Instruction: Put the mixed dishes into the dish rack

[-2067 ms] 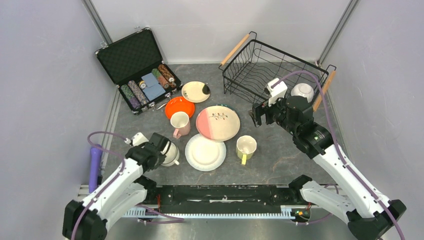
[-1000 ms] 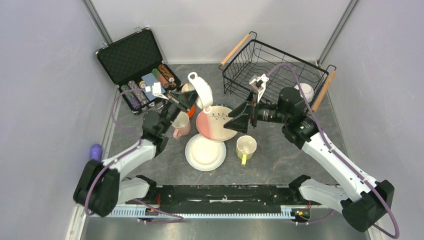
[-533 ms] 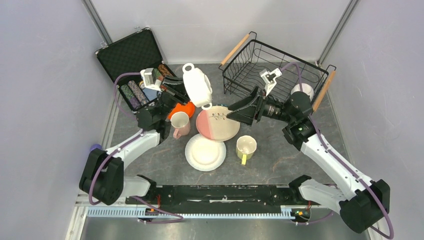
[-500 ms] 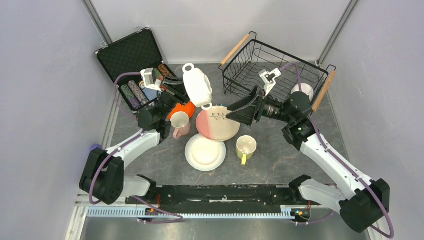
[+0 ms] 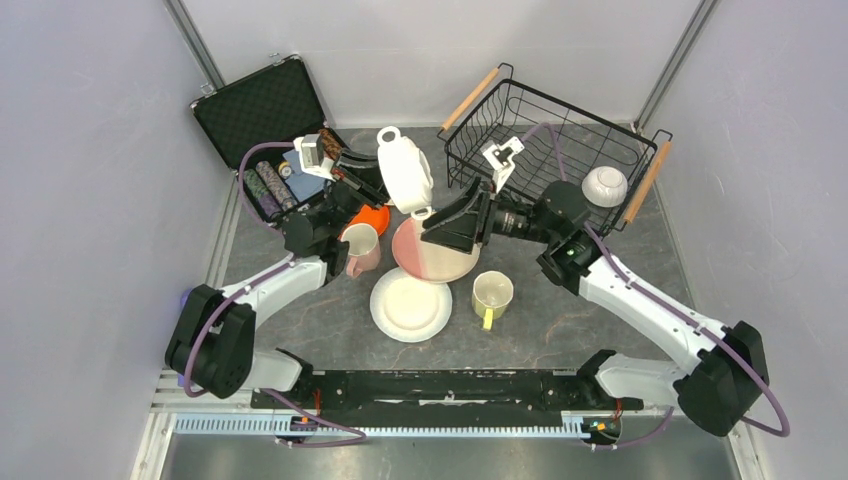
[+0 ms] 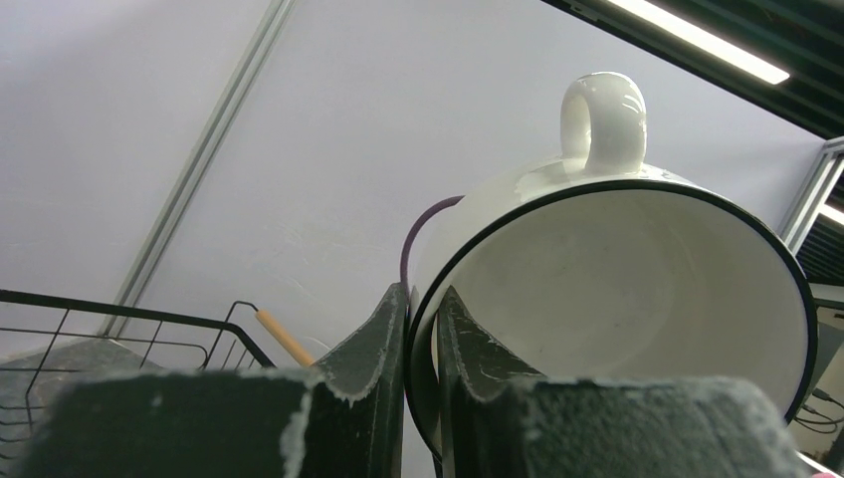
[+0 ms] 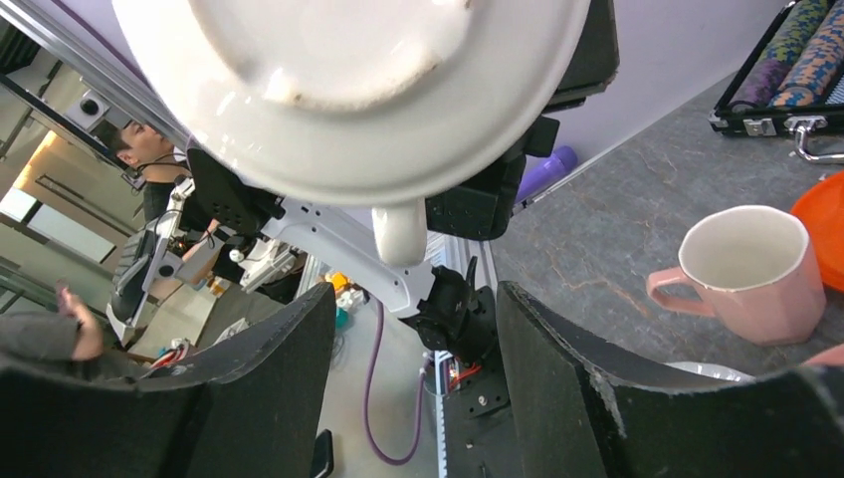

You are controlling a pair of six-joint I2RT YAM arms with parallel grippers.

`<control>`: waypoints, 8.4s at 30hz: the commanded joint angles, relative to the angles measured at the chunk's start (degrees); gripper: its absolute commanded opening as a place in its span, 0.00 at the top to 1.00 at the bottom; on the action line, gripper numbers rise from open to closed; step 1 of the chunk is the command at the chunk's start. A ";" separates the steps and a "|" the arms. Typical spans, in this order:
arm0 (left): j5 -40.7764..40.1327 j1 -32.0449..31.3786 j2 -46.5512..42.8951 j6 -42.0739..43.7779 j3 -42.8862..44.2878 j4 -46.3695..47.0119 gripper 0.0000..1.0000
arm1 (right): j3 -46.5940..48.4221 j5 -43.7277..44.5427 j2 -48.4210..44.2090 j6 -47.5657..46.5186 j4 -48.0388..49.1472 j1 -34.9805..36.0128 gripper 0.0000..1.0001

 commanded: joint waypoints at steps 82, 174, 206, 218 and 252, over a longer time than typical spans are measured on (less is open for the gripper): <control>-13.10 0.67 -44.78 30.95 0.63 -105.48 0.00 | 29.08 54.83 27.70 -46.46 -51.76 -32.24 1.00; -7.37 0.64 -45.50 49.37 -4.38 -104.68 0.00 | 35.96 29.71 38.31 -64.17 -50.59 -21.30 0.17; -6.86 0.64 -44.10 49.19 -4.09 -104.59 0.00 | 28.89 34.35 33.27 -66.47 -47.15 -17.50 0.34; -7.22 0.63 -44.34 49.15 -4.15 -105.03 0.00 | 17.66 44.18 25.07 -63.48 -39.53 -13.56 1.00; -16.65 0.52 -38.86 16.93 -10.21 -112.52 0.02 | 17.69 40.99 6.34 -51.63 -46.49 -10.20 0.26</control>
